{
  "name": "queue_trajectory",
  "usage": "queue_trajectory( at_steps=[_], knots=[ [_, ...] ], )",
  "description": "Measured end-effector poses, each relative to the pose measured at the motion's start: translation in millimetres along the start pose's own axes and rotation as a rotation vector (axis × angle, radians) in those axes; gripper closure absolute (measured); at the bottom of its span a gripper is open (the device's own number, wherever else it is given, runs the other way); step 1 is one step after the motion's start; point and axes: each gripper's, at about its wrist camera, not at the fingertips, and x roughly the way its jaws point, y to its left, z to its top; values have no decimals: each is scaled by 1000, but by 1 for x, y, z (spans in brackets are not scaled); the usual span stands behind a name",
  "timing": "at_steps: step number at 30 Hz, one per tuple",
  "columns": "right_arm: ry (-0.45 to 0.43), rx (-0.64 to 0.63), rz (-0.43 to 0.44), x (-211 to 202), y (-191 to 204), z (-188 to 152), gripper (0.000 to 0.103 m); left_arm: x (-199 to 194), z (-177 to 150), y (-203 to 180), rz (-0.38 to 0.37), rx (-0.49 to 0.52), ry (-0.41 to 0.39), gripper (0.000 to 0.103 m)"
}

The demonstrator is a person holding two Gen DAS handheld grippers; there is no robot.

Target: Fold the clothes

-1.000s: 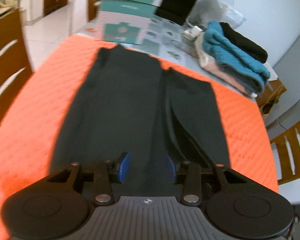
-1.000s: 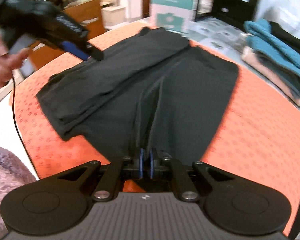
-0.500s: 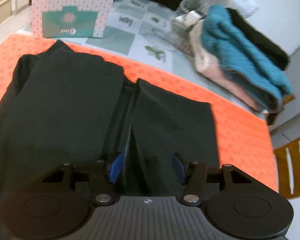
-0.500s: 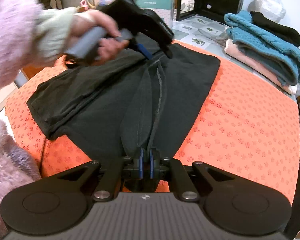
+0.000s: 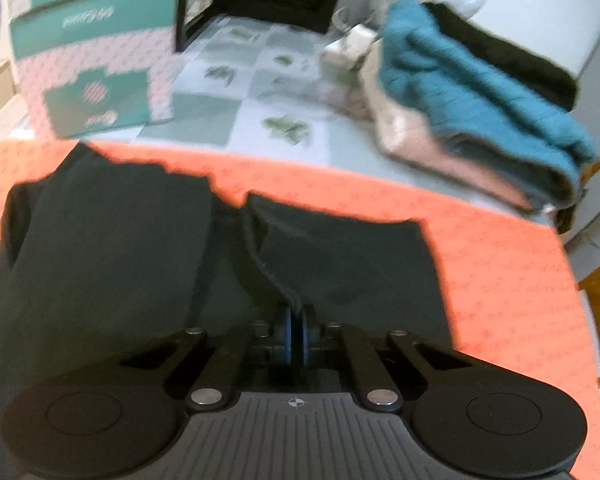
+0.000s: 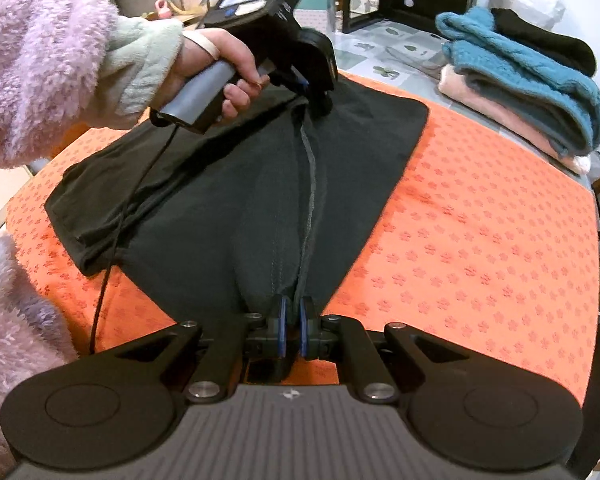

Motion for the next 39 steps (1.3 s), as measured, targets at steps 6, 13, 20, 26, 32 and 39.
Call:
queue_trajectory(
  at_steps=[6, 13, 20, 26, 32, 39],
  knots=[
    [-9, 100, -38, -21, -37, -15, 95, -20, 27, -57, -98, 22, -56, 96],
    [-41, 214, -112, -63, -94, -47, 96, -19, 43, -159, -157, 140, -96, 96],
    [-59, 324, -99, -88, -131, -87, 97, 2, 33, -253, -150, 241, -79, 97],
    [-66, 391, -104, -107, -165, -118, 97, 21, 20, -308, -140, 288, -45, 97],
    [-55, 492, -90, -117, -193, -152, 97, 47, -5, -350, -140, 321, 11, 97],
    [-17, 603, -76, -107, -213, -184, 98, 58, -26, -373, -174, 329, 51, 65]
  ],
)
